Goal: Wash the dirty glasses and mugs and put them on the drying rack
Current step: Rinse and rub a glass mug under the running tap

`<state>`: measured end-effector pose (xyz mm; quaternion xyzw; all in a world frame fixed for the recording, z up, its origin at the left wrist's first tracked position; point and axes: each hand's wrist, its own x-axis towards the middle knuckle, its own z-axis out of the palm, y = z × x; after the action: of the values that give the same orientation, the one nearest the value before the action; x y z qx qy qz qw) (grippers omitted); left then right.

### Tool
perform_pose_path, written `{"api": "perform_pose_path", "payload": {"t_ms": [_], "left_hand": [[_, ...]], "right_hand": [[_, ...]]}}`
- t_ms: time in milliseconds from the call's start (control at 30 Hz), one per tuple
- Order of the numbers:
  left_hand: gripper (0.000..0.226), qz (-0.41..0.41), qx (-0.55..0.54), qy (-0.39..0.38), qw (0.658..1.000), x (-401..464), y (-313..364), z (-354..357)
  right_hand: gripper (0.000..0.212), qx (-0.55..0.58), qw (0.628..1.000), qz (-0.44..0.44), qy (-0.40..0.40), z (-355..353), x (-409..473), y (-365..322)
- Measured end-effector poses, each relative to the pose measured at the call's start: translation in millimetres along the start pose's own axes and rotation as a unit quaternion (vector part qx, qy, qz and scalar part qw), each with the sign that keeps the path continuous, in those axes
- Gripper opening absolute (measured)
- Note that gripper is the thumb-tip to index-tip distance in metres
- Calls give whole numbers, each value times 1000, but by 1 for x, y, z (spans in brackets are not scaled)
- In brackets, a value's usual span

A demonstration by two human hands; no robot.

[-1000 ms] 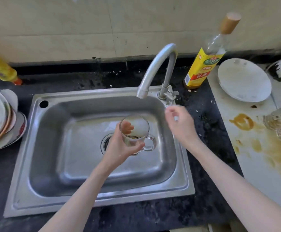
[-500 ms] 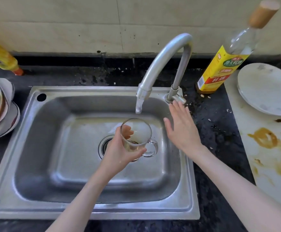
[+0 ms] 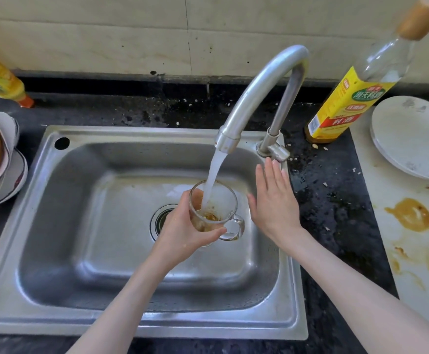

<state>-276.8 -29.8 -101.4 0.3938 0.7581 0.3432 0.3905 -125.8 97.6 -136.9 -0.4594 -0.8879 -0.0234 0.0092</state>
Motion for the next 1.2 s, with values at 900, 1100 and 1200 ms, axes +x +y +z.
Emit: {"api": "perform_pose_path", "payload": {"t_ms": [900, 1100, 1200], "left_hand": [[37, 19, -8, 7, 1000, -17, -8, 18], [53, -71, 33, -3, 997, 11, -14, 15], [63, -155, -38, 33, 987, 27, -5, 11]], "right_hand": [[30, 691, 556, 421, -190, -19, -8, -57], [30, 662, 626, 341, -230, -9, -27, -69], [32, 642, 660, 321, -220, -6, -36, -79]]}}
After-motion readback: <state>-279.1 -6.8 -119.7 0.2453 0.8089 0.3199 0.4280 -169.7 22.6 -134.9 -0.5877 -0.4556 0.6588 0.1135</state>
